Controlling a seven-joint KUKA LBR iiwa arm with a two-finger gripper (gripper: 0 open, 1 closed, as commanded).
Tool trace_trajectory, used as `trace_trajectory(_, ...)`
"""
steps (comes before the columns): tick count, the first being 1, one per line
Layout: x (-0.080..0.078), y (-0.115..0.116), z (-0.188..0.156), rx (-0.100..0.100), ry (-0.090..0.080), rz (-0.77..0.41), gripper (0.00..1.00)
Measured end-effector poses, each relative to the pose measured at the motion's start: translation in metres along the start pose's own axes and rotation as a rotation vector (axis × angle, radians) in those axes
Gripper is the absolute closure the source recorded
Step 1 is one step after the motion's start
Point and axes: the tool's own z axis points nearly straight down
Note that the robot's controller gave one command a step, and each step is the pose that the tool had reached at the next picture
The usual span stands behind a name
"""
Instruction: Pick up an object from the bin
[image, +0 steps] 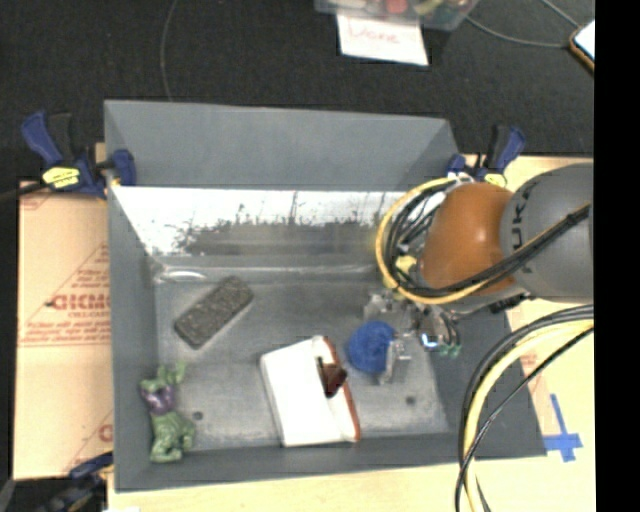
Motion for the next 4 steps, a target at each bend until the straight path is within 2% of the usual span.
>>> trace_trajectory(1,0.013,-0.014,-0.035,-0.002,-0.015,-0.156,0.0)
trace_trajectory(2,0.017,0.0,-0.03,-0.001,0.001,0.083,0.0)
trace_trajectory(3,0.021,-0.003,0.0,-0.002,-0.016,-0.081,0.0)
trace_trajectory(4,0.025,-0.015,0.0,0.0,-0.006,0.264,1.0)
